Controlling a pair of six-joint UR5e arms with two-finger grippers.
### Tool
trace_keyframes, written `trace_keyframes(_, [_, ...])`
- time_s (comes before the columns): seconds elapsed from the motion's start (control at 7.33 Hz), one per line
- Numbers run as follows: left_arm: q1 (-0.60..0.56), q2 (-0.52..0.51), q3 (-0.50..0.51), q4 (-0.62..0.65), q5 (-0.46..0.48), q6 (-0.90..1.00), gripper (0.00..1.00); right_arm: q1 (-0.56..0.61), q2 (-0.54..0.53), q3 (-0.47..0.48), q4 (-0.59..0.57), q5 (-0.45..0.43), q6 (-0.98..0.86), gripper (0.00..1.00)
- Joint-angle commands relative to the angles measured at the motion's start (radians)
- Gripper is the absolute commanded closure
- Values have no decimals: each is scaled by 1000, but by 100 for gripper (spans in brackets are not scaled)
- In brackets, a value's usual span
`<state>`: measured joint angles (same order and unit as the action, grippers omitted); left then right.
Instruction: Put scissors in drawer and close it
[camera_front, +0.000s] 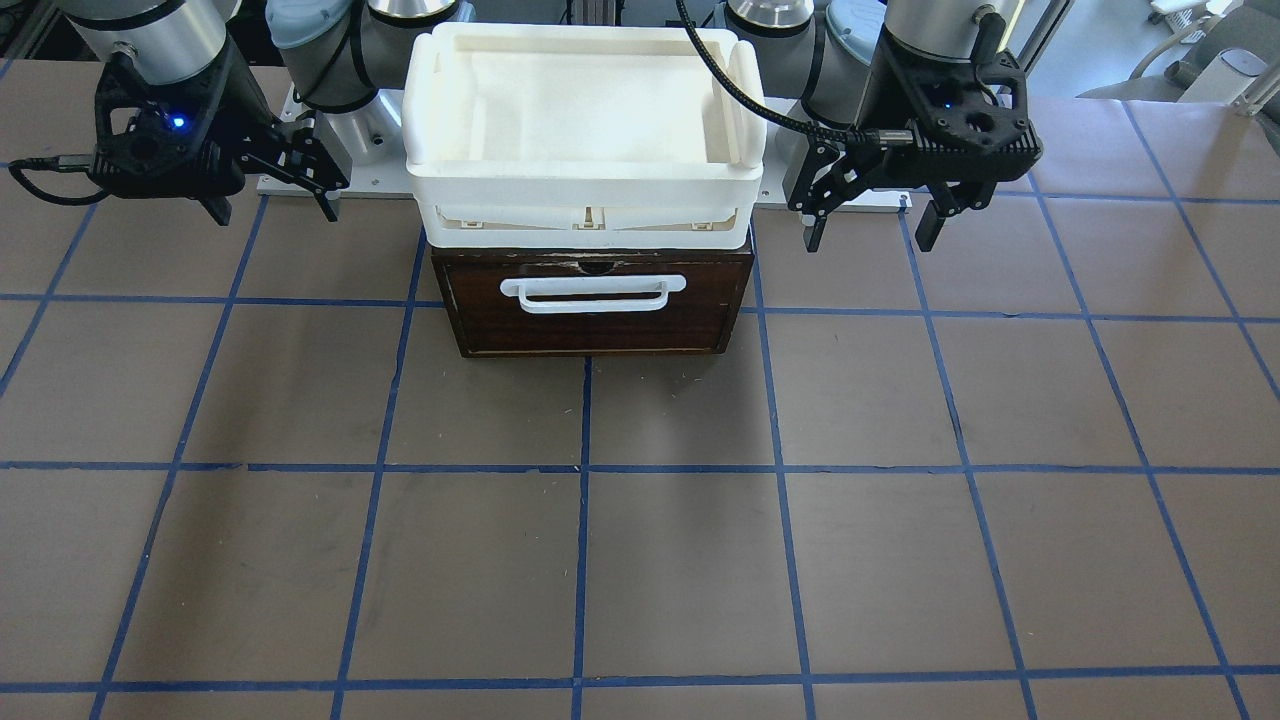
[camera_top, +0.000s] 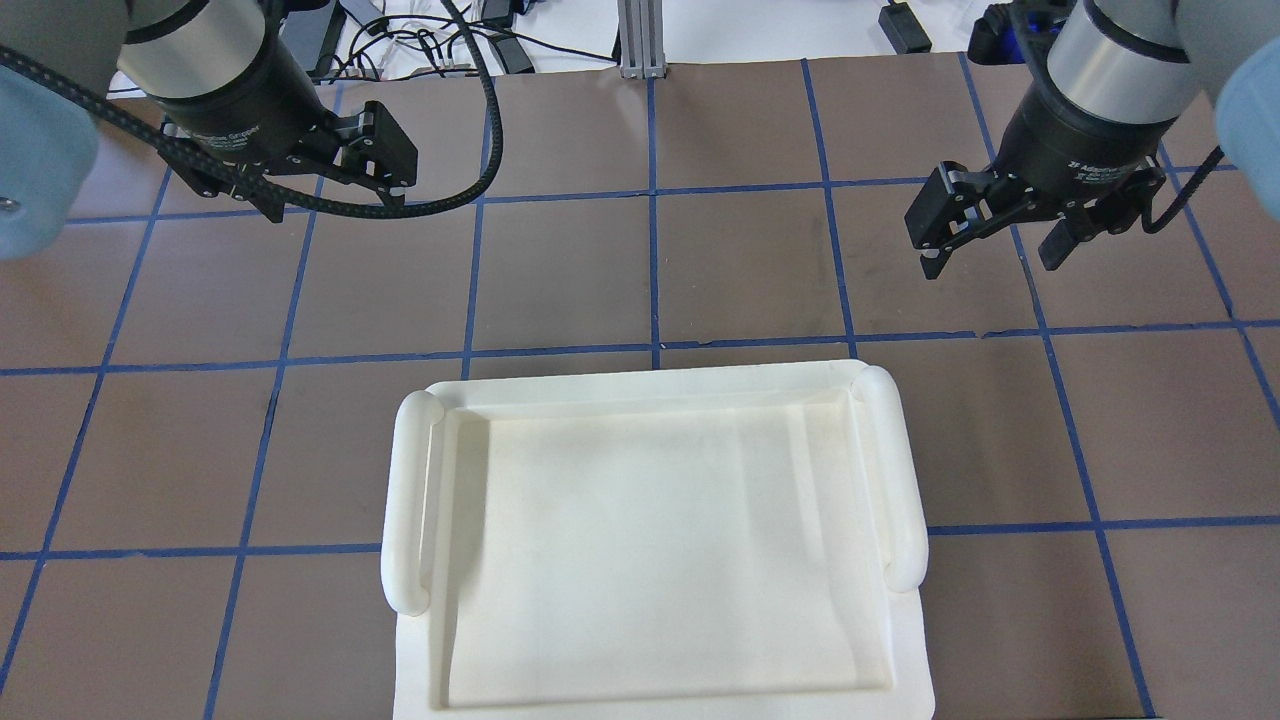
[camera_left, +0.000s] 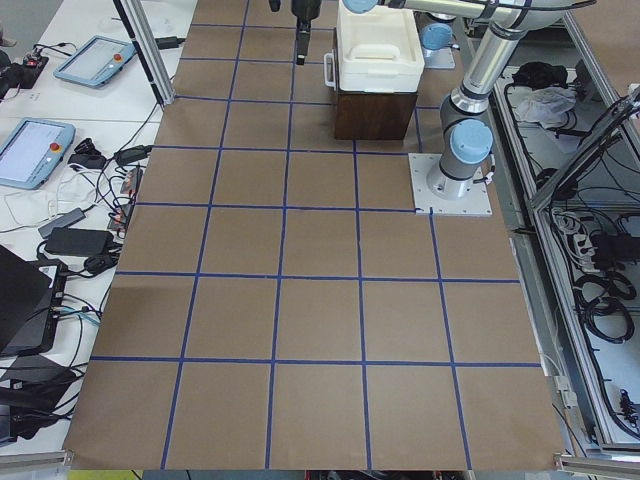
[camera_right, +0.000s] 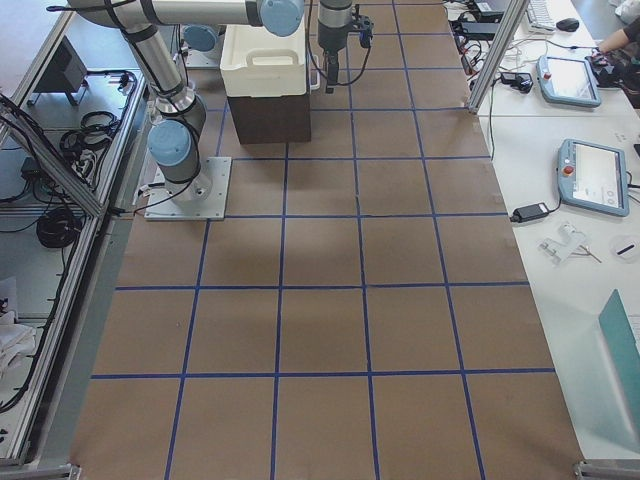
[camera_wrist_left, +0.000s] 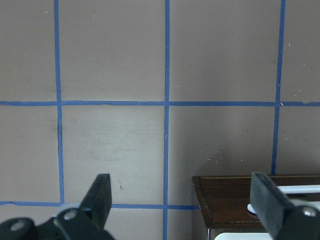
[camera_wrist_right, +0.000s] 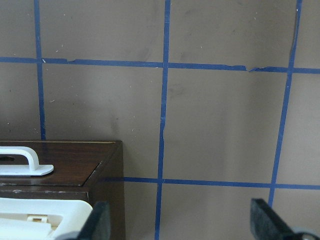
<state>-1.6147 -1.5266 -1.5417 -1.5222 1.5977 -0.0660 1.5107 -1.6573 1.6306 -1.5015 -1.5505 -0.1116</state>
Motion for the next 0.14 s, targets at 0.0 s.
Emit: trace_keyframes(0.0, [9,5,0,-9,-13,0,0,2,5,0,-5,3,1,0])
